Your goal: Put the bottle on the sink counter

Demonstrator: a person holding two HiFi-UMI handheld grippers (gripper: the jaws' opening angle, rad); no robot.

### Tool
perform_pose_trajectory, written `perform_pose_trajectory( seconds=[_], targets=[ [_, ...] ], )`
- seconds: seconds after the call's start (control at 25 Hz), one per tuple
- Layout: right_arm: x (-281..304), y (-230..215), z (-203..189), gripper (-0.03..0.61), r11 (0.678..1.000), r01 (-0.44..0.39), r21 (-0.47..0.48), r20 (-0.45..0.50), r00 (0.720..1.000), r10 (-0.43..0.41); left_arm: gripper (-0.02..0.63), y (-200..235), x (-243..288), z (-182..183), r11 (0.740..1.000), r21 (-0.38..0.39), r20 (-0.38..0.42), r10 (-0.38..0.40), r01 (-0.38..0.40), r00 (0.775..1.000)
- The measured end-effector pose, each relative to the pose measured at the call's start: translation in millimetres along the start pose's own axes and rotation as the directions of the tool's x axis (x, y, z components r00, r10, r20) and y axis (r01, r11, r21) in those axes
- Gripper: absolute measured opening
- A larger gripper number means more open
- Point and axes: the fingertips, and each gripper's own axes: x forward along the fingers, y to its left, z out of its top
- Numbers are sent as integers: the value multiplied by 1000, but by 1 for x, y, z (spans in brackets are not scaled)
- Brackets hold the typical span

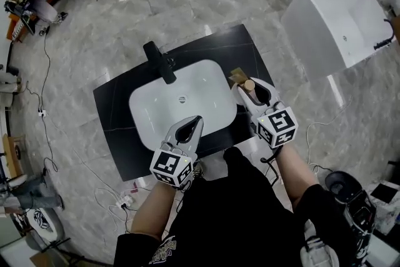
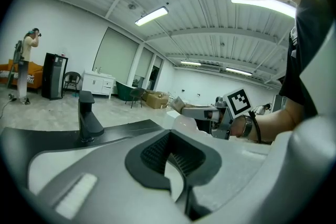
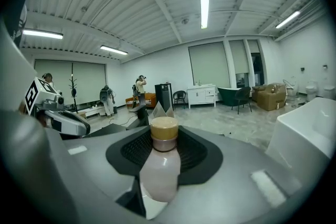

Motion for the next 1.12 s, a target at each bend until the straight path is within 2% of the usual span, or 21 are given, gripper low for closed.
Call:
perform_pose_trajectory(
  seconds=[0.6,1.12],
  targets=[
    [68,-73,-26,164,999,-37,-14,-33,999,36,0,18,69,-8,996,-57,-13,64,-64,998],
    [130,-112,-55,164,999,-47,-24,-70,997,45,0,35,107,-21,990,-95,-50,102,-106,994]
  ],
)
